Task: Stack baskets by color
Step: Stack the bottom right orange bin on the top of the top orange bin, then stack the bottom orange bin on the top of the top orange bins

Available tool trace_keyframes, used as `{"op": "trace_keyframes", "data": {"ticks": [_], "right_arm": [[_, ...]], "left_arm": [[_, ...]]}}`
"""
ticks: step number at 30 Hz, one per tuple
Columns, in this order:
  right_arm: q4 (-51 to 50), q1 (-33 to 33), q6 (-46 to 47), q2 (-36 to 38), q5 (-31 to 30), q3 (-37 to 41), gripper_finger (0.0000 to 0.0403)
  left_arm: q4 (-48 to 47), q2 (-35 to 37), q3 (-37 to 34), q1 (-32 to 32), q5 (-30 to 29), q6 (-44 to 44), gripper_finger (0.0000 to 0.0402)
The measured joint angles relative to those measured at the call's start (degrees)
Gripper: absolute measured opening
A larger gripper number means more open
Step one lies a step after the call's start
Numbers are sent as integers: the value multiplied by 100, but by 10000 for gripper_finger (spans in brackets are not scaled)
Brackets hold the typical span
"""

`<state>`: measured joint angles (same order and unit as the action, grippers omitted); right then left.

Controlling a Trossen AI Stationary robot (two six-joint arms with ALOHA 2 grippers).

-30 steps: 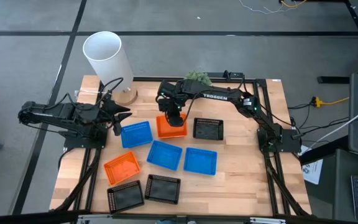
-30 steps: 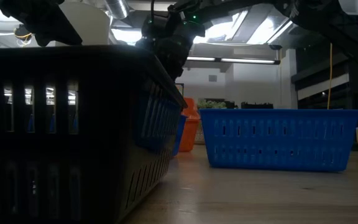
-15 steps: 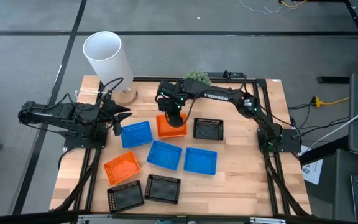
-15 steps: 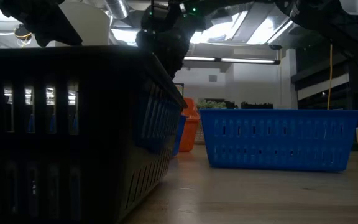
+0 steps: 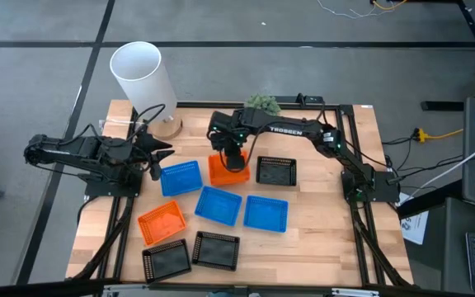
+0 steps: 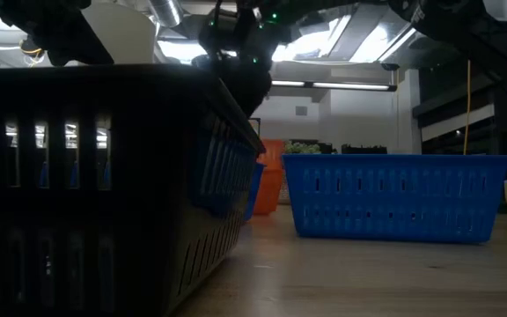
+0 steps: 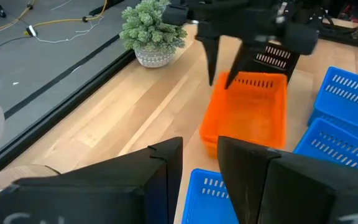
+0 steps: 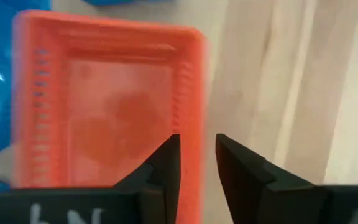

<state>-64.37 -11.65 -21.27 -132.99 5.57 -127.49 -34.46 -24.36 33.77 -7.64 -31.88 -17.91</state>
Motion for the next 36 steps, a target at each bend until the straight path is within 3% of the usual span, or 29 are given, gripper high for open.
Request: {"op": "trace_keyframes", "data": {"ticks": [13, 17, 21, 24, 31, 36], "right_arm": [[124, 53, 237, 0, -60, 6, 100], [-745, 221, 497, -2, -45, -372, 100], [-2300, 469, 1300, 7, 87, -762, 100], [-2569, 730, 1889, 193, 171, -553, 100], [-2575, 1486, 1975, 652, 348, -54, 100], [-2455, 2009, 2259, 903, 260, 490, 100]], "left_arm": [[-57, 0, -1, 0, 0, -5, 92], [-94, 0, 0, -1, 0, -11, 92], [-96, 0, -1, -1, 0, -14, 92], [-96, 0, 0, 0, 0, -6, 92], [-110, 0, -1, 0, 34, -13, 92], [-111, 0, -1, -1, 657, -82, 92]]}}
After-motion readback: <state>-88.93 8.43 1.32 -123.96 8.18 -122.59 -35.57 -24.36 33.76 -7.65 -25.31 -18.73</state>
